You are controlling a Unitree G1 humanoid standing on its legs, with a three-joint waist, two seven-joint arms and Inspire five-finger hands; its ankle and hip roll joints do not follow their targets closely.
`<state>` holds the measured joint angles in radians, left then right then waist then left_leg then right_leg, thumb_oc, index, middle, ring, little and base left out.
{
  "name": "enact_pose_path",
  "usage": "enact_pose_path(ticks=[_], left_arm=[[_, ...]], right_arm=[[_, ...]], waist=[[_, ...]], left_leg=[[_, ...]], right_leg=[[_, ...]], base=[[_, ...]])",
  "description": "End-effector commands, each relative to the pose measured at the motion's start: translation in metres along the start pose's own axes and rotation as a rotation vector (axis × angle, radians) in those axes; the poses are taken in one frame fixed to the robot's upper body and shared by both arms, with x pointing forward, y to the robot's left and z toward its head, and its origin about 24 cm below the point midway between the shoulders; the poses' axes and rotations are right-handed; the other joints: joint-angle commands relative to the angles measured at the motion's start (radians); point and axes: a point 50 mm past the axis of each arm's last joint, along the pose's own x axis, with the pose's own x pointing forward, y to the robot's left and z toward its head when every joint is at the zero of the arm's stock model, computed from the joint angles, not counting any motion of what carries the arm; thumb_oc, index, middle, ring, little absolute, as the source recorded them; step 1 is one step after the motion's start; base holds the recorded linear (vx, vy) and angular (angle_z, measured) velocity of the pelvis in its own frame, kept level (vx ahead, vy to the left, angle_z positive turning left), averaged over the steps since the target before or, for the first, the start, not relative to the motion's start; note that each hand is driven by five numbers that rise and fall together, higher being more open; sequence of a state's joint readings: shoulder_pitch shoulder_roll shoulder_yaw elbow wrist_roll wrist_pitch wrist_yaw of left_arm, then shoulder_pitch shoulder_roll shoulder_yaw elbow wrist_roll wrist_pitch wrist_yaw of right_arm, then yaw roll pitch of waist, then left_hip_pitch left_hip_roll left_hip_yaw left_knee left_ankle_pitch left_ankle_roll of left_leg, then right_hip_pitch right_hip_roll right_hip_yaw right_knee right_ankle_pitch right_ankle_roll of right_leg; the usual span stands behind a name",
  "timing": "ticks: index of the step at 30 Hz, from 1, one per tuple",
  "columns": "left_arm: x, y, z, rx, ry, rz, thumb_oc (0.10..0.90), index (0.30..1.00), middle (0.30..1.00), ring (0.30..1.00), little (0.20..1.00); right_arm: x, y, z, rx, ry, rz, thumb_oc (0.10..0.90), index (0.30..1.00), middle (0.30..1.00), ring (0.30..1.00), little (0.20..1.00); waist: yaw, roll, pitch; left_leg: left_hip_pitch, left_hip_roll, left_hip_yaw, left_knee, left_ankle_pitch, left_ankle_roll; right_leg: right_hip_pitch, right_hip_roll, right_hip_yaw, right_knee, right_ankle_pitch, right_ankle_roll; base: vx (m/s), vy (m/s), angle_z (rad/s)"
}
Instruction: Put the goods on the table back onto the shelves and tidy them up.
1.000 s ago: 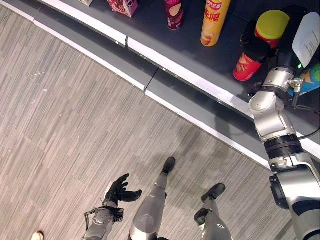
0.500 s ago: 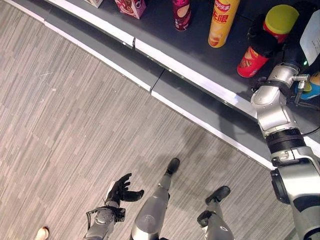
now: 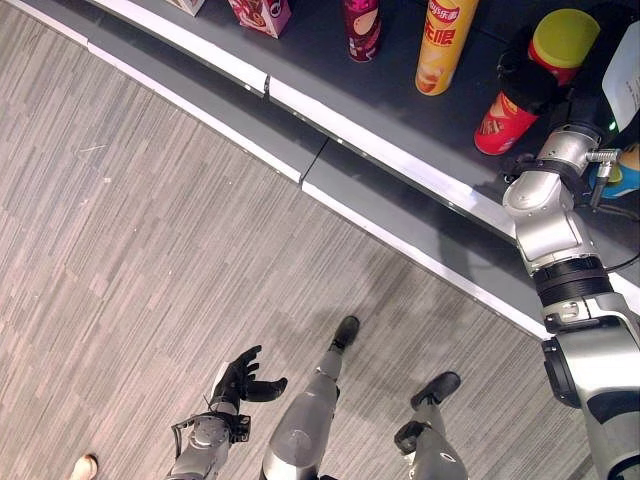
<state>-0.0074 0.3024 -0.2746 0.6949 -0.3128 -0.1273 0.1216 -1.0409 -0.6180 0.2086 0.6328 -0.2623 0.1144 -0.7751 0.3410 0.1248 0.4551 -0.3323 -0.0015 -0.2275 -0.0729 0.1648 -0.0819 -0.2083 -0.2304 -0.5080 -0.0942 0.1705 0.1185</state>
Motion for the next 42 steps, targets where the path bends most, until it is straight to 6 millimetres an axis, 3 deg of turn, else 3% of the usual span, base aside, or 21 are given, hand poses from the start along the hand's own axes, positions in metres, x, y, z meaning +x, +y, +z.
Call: enact_pose_path(ticks=[1,13,14,15,33,39,40,41,42], left_arm=[[-0.005,0.016,-0.004,0.101,-0.010,0.020,0.800,0.900,0.900,0.900,0.900],[-0.005,0.016,-0.003,0.098,-0.010,0.027,0.800,0.900,0.900,0.900,0.900],[-0.005,0.016,-0.003,0.098,-0.010,0.027,0.800,0.900,0.900,0.900,0.900],[-0.005,0.016,-0.004,0.096,-0.010,0.027,0.800,0.900,0.900,0.900,0.900],[-0.004,0.015,-0.003,0.101,-0.009,0.027,0.800,0.900,0.900,0.900,0.900],[-0.007,0.025,-0.018,0.112,0.073,0.051,0.800,0.900,0.900,0.900,0.900],[-0.010,0.029,-0.026,0.111,0.116,0.071,0.800,0.900,0.900,0.900,0.900],[-0.010,0.030,-0.027,0.112,0.117,0.071,0.800,0.900,0.900,0.900,0.900],[-0.012,0.033,-0.034,0.116,0.151,0.083,0.800,0.900,0.900,0.900,0.900]], right_arm=[[0.030,-0.032,0.027,-0.044,-0.183,-0.160,0.400,0.300,0.300,0.300,0.300],[0.029,-0.033,0.029,-0.039,-0.200,-0.165,0.400,0.300,0.300,0.300,0.300],[0.029,-0.033,0.029,-0.039,-0.200,-0.165,0.496,0.444,0.444,0.444,0.444],[0.028,-0.032,0.028,-0.035,-0.193,-0.161,0.800,0.900,0.900,0.900,0.900],[0.022,-0.035,0.028,0.000,-0.210,-0.176,0.800,0.900,0.900,0.900,0.900],[-0.032,-0.019,0.051,0.287,-0.320,0.053,0.800,0.900,0.900,0.900,0.900],[-0.058,-0.011,0.057,0.391,-0.330,0.159,0.800,0.900,0.900,0.900,0.900],[-0.059,-0.011,0.057,0.391,-0.328,0.160,0.800,0.900,0.900,0.900,0.900],[-0.081,-0.005,0.059,0.469,-0.328,0.271,0.800,0.900,0.900,0.900,0.900]], waist=[[0.003,-0.012,-0.059],[-0.003,-0.019,-0.059],[-0.003,-0.019,-0.059],[-0.002,-0.019,-0.060],[-0.012,-0.025,-0.066],[-0.044,-0.067,-0.104],[-0.059,-0.088,-0.123],[-0.059,-0.089,-0.124],[-0.076,-0.105,-0.140]], left_leg=[[-0.008,-0.015,0.027,-0.014,-0.072,-0.003],[-0.006,-0.014,0.028,-0.013,-0.075,-0.001],[-0.006,-0.014,0.028,-0.013,-0.075,-0.001],[-0.006,-0.014,0.028,-0.013,-0.075,-0.001],[0.000,-0.014,0.028,-0.012,-0.078,-0.001],[0.044,0.002,0.057,-0.013,-0.092,0.001],[0.069,0.011,0.073,-0.014,-0.101,0.002],[0.070,0.011,0.074,-0.014,-0.101,0.002],[0.090,0.019,0.088,-0.014,-0.106,0.002]], right_leg=[[0.050,-0.041,0.034,0.075,-0.119,0.086],[0.047,-0.042,0.036,0.080,-0.120,0.087],[0.047,-0.042,0.036,0.080,-0.120,0.087],[0.047,-0.042,0.036,0.079,-0.120,0.087],[0.054,-0.045,0.037,0.083,-0.120,0.088],[0.090,-0.039,0.050,0.063,-0.109,0.087],[0.110,-0.033,0.061,0.050,-0.103,0.085],[0.111,-0.032,0.061,0.049,-0.103,0.085],[0.123,-0.026,0.068,0.043,-0.100,0.083]], base=[[0.00,0.000,0.00],[0.00,0.000,0.00],[0.00,0.000,0.00],[0.00,0.000,0.00],[0.00,0.000,0.00],[0.02,-0.007,0.00],[0.05,-0.015,-0.10],[0.08,-0.008,-0.17],[0.04,0.004,-0.24]])
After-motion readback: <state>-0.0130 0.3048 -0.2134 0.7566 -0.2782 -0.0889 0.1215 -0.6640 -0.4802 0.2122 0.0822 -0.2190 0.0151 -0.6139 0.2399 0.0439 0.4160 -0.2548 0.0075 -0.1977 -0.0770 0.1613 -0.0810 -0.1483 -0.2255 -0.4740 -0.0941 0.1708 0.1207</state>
